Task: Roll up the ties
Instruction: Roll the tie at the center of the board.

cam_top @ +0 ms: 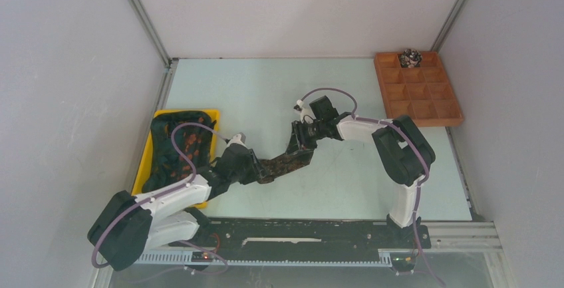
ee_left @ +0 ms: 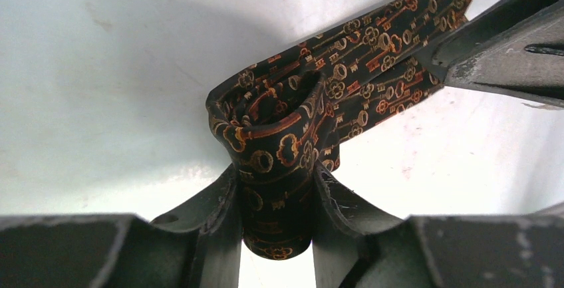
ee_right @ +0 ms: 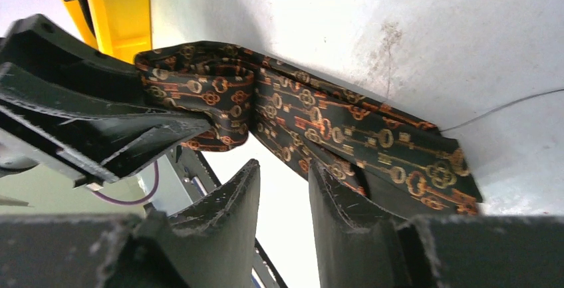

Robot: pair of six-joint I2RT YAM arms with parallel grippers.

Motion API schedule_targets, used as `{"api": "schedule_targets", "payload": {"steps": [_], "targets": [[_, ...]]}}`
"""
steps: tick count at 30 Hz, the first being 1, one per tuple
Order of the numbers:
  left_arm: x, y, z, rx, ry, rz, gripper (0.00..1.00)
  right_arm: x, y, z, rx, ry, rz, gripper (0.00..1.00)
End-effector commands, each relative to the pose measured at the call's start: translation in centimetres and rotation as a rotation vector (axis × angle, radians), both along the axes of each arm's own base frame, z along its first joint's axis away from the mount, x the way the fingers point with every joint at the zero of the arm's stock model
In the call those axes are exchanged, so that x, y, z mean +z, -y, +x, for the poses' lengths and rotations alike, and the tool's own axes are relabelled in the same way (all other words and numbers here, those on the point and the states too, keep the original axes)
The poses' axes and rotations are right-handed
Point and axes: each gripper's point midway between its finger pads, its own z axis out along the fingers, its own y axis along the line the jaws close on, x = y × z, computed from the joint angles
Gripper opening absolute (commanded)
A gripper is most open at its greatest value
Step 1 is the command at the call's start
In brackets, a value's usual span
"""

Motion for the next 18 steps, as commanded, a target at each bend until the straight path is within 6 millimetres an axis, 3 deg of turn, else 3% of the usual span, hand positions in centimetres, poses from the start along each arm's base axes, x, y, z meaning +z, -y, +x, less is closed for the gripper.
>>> {"api": "schedule_targets", "payload": {"steps": [1,10,18], "targets": [[0.4,-2.4,-0.4,-0.046,-0.037,0.220,0.31,0.7,0.2,1.2,-0.012,0.060,-0.006,0.36],[0.7,-4.6,-0.9,-0.121,-0.151,0.551,0.29,0.6,3.3,2.6,-0.116,0.071,-0.053,0.35],[2.6,-6.2,-0.5,-0.157,-0.197,0.863,0.28,0.4,4.7,3.1,-0.157,0.075,-0.099,0.35]]}}
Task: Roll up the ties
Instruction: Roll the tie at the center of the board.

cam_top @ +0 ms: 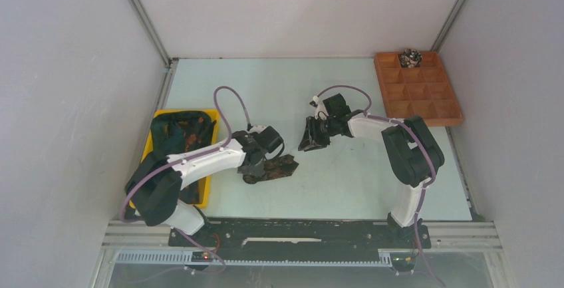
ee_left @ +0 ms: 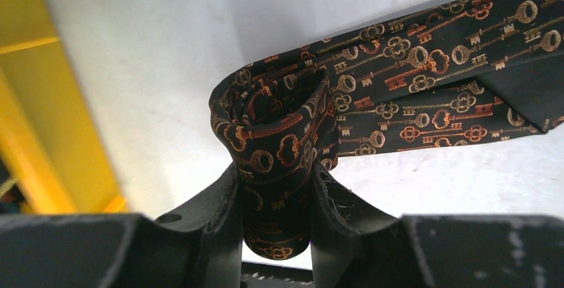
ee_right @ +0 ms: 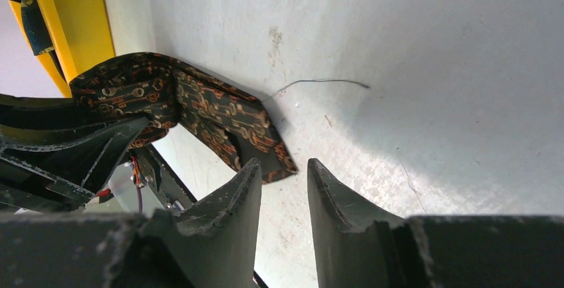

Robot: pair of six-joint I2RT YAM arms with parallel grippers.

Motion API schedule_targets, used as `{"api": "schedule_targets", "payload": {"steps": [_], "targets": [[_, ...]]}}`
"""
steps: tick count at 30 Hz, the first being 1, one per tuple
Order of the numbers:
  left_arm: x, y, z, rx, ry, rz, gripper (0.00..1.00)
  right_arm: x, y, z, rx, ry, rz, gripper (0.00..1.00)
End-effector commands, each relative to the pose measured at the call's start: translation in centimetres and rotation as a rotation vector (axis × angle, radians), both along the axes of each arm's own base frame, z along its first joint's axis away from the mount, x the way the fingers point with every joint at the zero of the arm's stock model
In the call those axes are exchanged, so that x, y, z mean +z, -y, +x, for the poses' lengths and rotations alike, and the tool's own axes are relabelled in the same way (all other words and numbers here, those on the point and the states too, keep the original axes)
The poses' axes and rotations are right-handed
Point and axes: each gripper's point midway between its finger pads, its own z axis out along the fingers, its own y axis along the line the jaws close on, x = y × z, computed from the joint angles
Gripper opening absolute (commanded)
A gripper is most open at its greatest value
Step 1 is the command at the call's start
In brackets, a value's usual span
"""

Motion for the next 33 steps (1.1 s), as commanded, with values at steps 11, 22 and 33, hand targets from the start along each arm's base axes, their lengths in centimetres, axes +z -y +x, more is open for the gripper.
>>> {"api": "schedule_targets", "payload": {"steps": [11,22,33], "targets": [[1.0,-3.7,0.4,-0.039,-0.030,0.564,0.29,1.7,2.0,1.1,-0.059,0.071,-0.054,0.34],[-1.4,-0.1,0.0,-0.098,-0.047,0.580,0.41,2.2,3.2,1.7,-0.110,0.077,-0.047,0.34],[-1.9,2.2,-0.3,-0.116,-0.069,0.518,0.58,2.5,3.3,1.8,-0.116,0.085,-0.048,0.34]]}}
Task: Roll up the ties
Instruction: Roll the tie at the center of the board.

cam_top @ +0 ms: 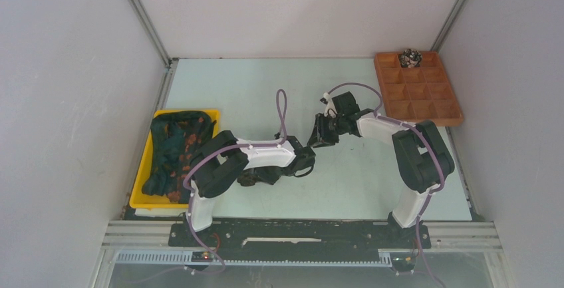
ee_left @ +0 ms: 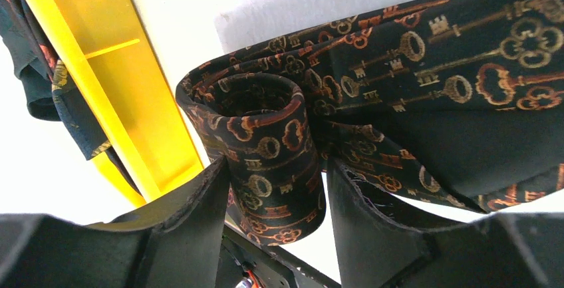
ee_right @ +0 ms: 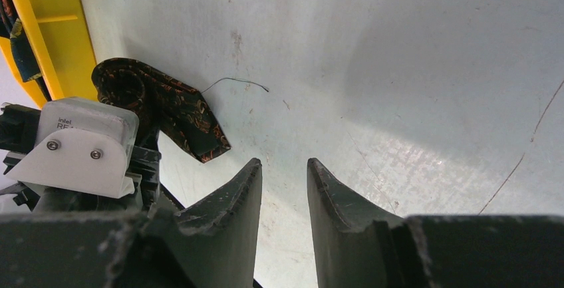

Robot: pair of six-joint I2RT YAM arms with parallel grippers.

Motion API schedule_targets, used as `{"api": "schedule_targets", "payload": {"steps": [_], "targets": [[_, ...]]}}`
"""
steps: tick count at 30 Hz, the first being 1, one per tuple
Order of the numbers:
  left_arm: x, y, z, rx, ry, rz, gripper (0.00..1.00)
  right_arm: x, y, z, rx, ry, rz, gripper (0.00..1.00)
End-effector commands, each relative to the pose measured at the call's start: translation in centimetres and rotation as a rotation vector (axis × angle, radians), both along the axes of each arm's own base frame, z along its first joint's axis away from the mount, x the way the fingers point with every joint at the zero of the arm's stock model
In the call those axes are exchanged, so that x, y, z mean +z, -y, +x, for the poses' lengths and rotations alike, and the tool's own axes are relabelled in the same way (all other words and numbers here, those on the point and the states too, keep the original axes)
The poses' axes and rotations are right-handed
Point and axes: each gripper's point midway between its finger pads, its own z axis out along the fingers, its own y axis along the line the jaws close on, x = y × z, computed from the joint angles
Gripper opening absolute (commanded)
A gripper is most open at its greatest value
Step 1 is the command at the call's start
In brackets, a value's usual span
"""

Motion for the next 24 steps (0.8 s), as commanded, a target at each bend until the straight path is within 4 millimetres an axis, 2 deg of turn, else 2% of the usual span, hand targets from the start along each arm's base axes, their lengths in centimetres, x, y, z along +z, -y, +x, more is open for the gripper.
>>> {"api": "schedule_targets", "payload": {"steps": [1,7,10,17,19,24], "targets": [[-0.1,2.1,0.3,0.029,0.023,-0.088,0.59,1.6,0.0,0.6,-0.011,0.049,0.015,0.34],[1.3,3.5,0.5,0.028,0.041,-0.190,0.67,1.5,0.0,0.6,-0.012,0.050,0.012,0.34],[2.3,3.9,0.7,0.026,0.061,-0.237,0.74,1.4,0.1,0.6,-0.012,0.048,0.012,0.34],[5.9,3.9,0.9,0.029,0.152,-0.366,0.90,1.4,-0.6,0.5,0.002,0.060,0.023,0.34],[7.3,3.7,0.7,0.027,0.189,-0.436,0.92,1.5,-0.9,0.4,0.012,0.067,0.029,0.34],[7.9,2.8,-0.1,0.043,0.242,-0.652,0.91,1.7,-2.1,0.0,0.044,0.077,0.049,0.34]]}}
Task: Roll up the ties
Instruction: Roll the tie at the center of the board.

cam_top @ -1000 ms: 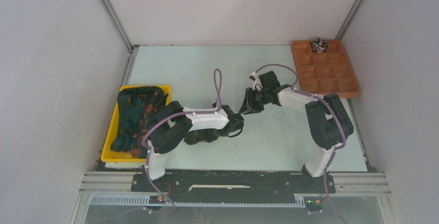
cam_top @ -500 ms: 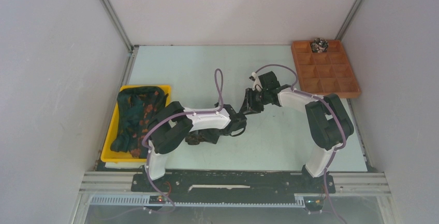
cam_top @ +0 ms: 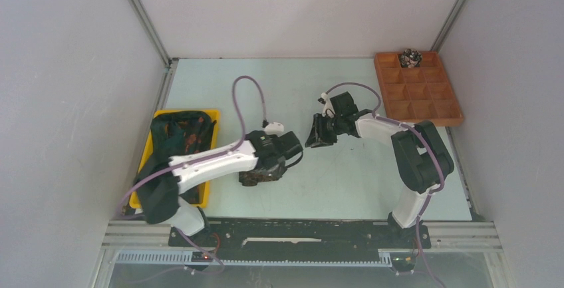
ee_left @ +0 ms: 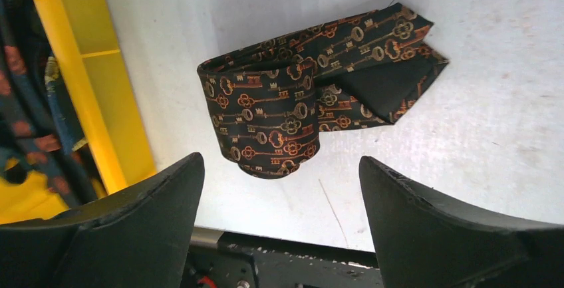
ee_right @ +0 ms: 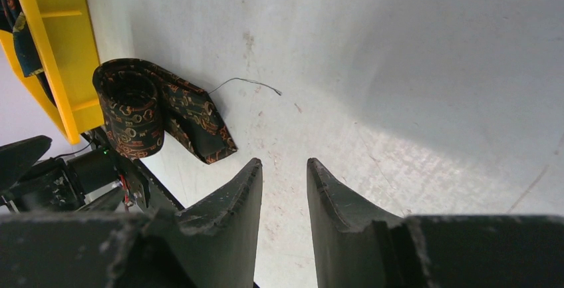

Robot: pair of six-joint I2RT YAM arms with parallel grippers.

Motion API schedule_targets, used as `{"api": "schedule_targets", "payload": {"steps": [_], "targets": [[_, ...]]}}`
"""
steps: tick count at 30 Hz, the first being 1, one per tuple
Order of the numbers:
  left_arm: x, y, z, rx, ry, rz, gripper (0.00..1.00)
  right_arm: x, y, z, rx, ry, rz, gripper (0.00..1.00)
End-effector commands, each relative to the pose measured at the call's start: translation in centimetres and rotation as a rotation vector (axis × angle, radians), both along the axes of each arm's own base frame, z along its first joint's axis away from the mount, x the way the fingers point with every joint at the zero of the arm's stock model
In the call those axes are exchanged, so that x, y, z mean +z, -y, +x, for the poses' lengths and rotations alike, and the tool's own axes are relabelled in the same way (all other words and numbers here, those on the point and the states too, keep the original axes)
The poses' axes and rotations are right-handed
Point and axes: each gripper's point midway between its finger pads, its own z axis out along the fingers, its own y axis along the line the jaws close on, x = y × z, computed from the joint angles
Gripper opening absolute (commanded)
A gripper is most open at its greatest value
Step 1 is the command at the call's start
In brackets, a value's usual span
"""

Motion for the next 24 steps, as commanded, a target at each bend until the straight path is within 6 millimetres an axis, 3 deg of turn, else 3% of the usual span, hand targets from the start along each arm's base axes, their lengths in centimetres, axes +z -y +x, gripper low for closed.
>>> {"api": "schedule_targets", "payload": {"steps": [1,7,10,15,24], "targets": [[0.9,-0.4,-0.4,0.025,0.060,-0.232,0.91,1.6,-1.6,0.0,0.034,0.061,0.049,0.34],[0.5,-1.6,-0.6,0.061,0.106,-0.513,0.90,2.6,-4.4,-1.5,0.132,0.072,0.139,0.35],[-0.9,-2.6,-0.7,0.092,0.086,-0.581,0.90,2.9,-5.0,-1.8,0.151,0.073,0.149,0.35],[-2.4,-3.6,-0.6,0.124,0.073,-0.660,0.89,2.7,-5.3,-2.5,0.169,0.058,0.137,0.35],[-4.4,-4.7,-0.4,0.187,0.049,-0.656,0.86,1.3,-5.7,-4.5,0.217,0.023,0.085,0.35]]}}
